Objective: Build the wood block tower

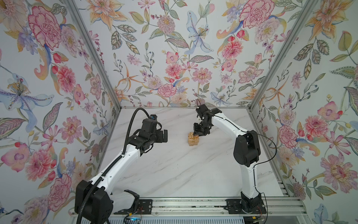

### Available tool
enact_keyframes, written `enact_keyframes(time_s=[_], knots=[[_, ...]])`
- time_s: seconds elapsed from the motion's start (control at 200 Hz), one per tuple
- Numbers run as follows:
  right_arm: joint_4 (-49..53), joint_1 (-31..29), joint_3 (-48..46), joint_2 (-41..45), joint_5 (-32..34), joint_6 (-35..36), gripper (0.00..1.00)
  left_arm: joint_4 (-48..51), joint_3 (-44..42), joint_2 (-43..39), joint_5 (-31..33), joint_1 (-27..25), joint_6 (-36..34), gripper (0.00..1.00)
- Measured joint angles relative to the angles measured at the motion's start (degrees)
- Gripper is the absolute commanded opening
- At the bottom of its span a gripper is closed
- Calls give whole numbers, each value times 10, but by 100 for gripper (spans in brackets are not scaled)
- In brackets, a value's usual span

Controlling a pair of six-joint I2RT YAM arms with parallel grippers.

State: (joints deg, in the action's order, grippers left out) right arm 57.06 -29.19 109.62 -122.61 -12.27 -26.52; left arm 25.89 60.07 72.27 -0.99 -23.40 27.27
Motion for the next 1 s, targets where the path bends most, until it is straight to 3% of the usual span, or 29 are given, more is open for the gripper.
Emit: enact_keyframes(time_s=[0.32, 0.395, 0.48, 0.645, 0.756, 1.001], knots=[[3, 0, 11, 0, 2, -5, 61, 0, 0, 1, -3, 3, -1, 99], [3, 4, 15, 2, 3, -7, 75, 0, 1, 2, -3, 3, -1, 99], [4, 10, 15, 10, 5, -1, 100, -1, 1, 2, -3, 3, -6, 99], [3, 38, -11, 83, 14, 14, 99, -17, -4, -12, 35, 6, -28, 99], [-3, 62, -50, 170, 35, 35, 99, -62, -43, -80, 87, 19, -58, 99], [-85, 128, -289, 414, 125, 80, 99, -242, -209, -240, 209, 58, -144, 99]])
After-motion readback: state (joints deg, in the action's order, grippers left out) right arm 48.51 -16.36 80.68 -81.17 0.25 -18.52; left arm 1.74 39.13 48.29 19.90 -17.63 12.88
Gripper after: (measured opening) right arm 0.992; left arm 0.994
